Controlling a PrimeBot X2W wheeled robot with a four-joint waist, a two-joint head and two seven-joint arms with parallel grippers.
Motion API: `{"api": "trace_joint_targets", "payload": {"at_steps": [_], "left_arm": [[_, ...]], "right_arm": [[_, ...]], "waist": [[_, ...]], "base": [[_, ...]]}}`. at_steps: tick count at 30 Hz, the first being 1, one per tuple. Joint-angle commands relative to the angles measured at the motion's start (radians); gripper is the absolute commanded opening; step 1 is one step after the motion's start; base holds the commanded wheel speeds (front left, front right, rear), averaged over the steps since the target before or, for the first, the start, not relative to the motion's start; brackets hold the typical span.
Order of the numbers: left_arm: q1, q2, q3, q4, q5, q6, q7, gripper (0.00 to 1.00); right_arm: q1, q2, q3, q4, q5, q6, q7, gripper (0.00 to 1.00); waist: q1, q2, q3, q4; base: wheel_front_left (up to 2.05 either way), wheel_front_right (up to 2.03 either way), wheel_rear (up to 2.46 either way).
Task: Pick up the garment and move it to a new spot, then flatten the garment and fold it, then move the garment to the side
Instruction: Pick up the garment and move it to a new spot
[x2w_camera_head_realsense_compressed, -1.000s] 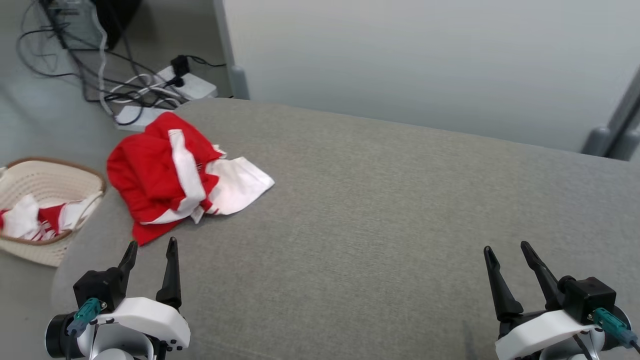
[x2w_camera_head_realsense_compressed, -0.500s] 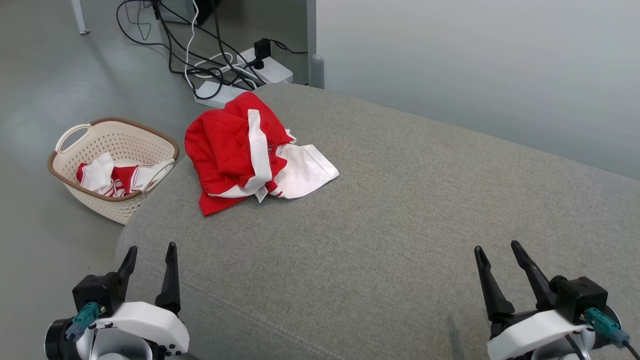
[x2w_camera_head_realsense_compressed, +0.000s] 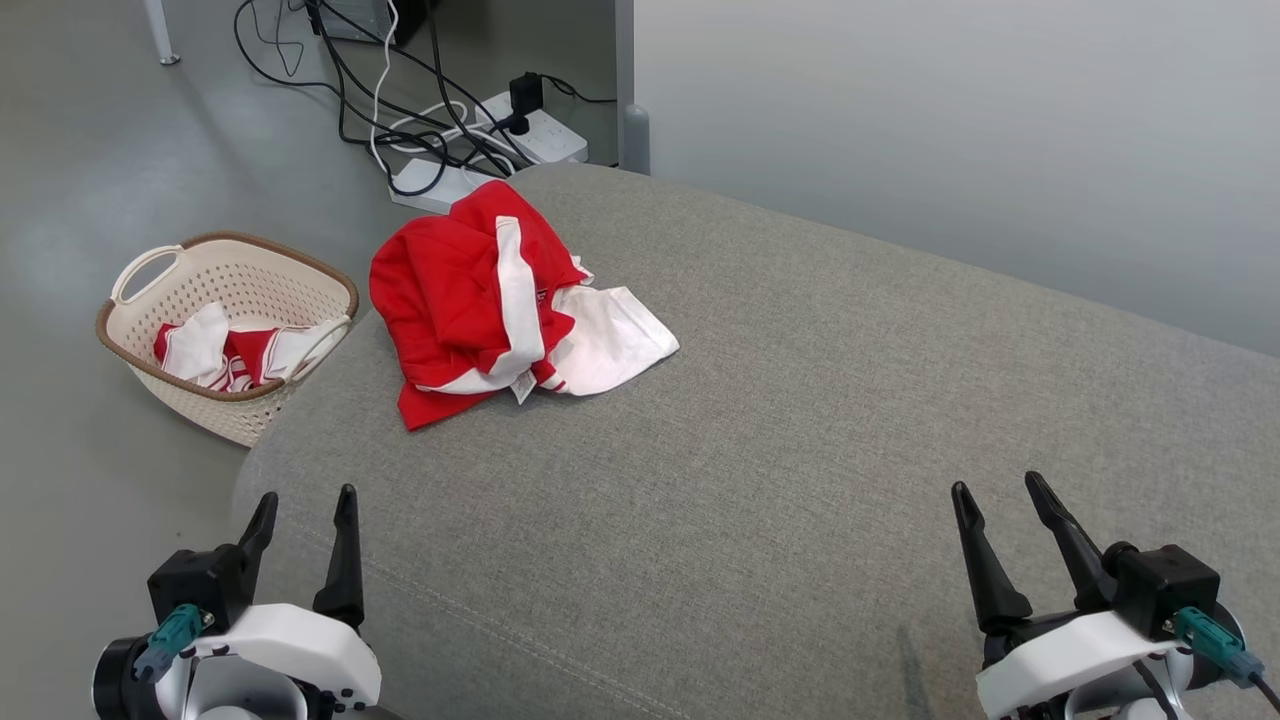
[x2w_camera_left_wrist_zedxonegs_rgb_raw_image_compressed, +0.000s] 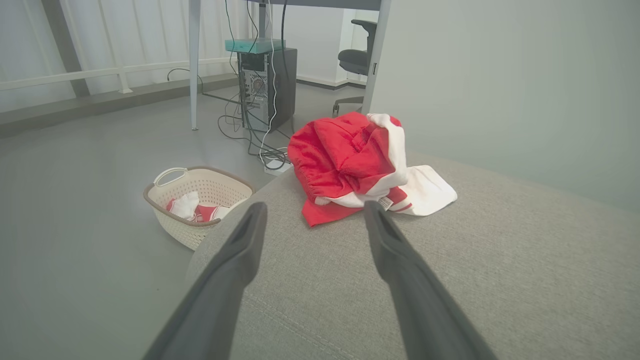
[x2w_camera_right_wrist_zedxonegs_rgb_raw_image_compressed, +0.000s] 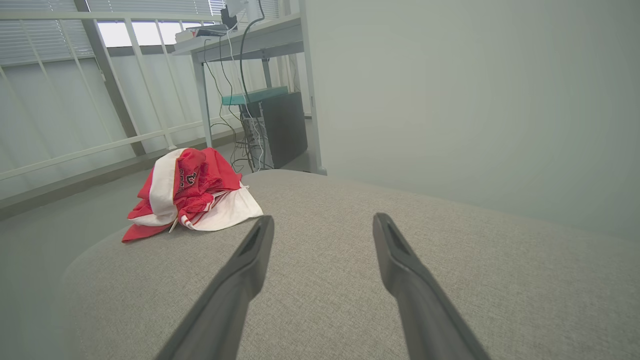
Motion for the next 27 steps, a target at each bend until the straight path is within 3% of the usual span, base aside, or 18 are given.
{"api": "trace_joint_targets", "payload": {"at_steps": [1,9,17,21,27], "left_arm": [[-0.055,0.022,0.032,-0.03,-0.006,0.008,-0.002,1.0],[-0.143,0.039,0.031,-0.096,-0.033,-0.02,0.053,1.0],[-0.439,0.085,0.029,-0.174,-0.022,-0.05,0.136,1.0],[-0.573,0.103,0.042,-0.127,-0.035,-0.065,0.178,1.0],[-0.791,0.141,0.09,0.071,-0.086,-0.091,0.241,1.0]], "right_arm": [[-0.025,-0.009,0.016,-0.033,0.005,0.007,-0.013,1.0],[-0.023,-0.006,0.013,-0.048,0.004,0.007,-0.013,1.0],[-0.042,-0.022,0.02,-0.082,0.001,0.007,-0.013,1.0],[-0.059,-0.027,0.026,-0.105,-0.004,0.007,-0.013,1.0],[-0.089,-0.038,0.034,-0.149,-0.009,0.007,-0.013,1.0]], "waist": [[0.0,-0.0001,0.0,0.0],[0.0,-0.0001,0.012,-0.009],[0.0,-0.0001,0.064,-0.071],[0.0,-0.0001,0.102,-0.12],[0.0,-0.0001,0.182,-0.232]], "base": [[0.0,0.0,0.0],[0.0,0.0,0.0],[0.0,0.0,0.0],[0.0,0.0,0.0],[0.0,0.0,0.0]]}}
